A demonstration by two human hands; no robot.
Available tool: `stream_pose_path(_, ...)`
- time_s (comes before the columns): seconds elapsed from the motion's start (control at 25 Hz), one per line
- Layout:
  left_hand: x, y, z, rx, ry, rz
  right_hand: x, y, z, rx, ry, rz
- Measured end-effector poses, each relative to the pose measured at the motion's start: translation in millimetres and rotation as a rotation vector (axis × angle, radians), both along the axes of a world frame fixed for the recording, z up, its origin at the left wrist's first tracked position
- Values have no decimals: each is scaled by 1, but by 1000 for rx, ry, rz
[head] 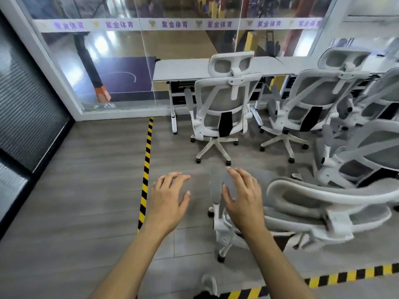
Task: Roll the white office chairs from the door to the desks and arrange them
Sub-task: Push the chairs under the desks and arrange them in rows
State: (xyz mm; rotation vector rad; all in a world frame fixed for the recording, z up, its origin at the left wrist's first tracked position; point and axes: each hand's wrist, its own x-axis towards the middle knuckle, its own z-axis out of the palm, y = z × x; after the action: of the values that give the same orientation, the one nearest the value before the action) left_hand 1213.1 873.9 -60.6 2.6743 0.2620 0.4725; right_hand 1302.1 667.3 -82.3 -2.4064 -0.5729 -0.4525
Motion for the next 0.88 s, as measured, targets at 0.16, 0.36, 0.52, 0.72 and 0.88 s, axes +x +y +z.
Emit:
stream_pose_path(0.16, 72, 56, 0, -6, 10, -13, 70, 55, -6, 61, 11, -29)
stream_pose_path(0.36, 183, 119, 9, 45, 37, -39, 188, 119, -9, 125, 48, -39)
stream_pose_path(0.52, 268, 161, 20, 67, 40, -35, 284, 158, 4, 150, 16, -60)
stream_pose_path(0.72, 369, 190, 20, 60, 49, -86, 379, 173, 11, 124, 10, -122)
stream_pose_path(0.88, 462, 209, 17, 54, 44, -130, 462, 186, 5, 95, 6, -187)
